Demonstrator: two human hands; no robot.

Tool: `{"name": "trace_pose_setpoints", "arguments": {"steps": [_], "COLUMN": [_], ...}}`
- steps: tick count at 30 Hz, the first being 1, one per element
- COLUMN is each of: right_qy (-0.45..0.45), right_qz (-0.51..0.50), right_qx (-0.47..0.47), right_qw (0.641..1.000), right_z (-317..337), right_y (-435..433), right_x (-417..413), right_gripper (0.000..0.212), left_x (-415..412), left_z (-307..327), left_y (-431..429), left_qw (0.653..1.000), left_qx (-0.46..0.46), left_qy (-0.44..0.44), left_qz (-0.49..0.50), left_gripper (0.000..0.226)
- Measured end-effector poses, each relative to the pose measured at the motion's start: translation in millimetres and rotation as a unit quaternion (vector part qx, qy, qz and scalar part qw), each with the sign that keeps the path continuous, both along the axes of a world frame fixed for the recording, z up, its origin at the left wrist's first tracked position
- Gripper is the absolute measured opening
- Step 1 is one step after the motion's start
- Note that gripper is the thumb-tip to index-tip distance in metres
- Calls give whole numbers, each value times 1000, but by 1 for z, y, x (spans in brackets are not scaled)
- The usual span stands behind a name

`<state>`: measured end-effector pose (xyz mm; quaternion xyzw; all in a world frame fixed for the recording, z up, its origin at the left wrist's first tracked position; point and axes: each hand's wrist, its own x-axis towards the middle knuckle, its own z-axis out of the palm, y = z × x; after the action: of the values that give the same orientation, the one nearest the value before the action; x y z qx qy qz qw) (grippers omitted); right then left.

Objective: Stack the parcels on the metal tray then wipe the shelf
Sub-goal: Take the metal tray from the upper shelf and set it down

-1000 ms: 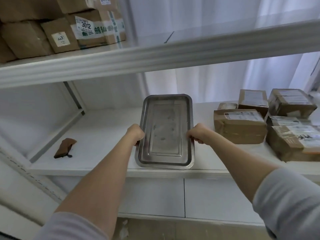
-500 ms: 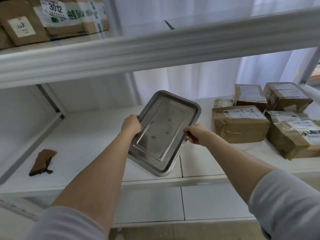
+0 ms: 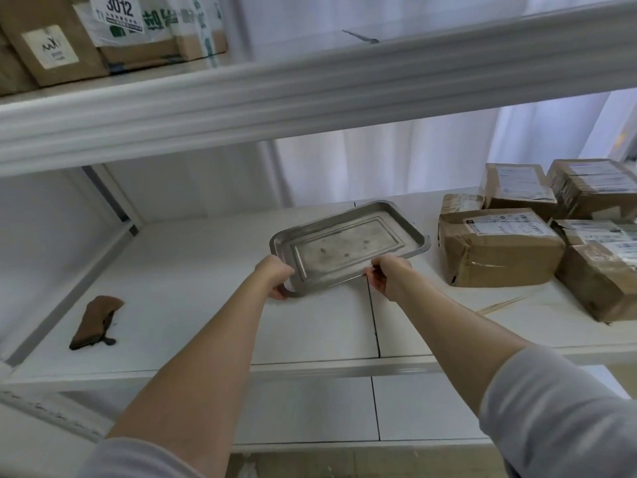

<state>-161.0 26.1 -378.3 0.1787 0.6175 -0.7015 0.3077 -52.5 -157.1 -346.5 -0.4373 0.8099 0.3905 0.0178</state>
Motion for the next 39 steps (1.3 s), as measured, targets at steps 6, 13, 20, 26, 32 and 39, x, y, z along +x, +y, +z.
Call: {"name": "trace_pose_setpoints", "arguments": {"steps": [6,13,20,26,32,39], "right_qy": [2,16,32,131,195,212], "right_qz": [32,2,7,105,200,231], "right_qx": [-6,6,130,313,440,506], "right_qw": [999,1000,991,935,853,803], "right_z": [-3,-1,-14,-13,-7,0], "right_y": [-3,8,8,10,15,10], "right_x": [-2,-8,-29,-30,-25,-18], "right_gripper": [14,17,38,42,45,42], "left_x": [-4,-14,-22,-27,-26,-37], "left_z": [-15,-19,-16,-25,-24,-29], "left_y": [-10,-37,-30,-41,-31,-22], "left_qw": [995,993,995,996,996,989], "left_qx": [37,-2,-63,-64,-90,-118], "left_qy": [77,91,55,39,-7,-89], "left_qz": [56,70,57,44,24,-32], "left_gripper": [21,31,33,42,41,35]}}
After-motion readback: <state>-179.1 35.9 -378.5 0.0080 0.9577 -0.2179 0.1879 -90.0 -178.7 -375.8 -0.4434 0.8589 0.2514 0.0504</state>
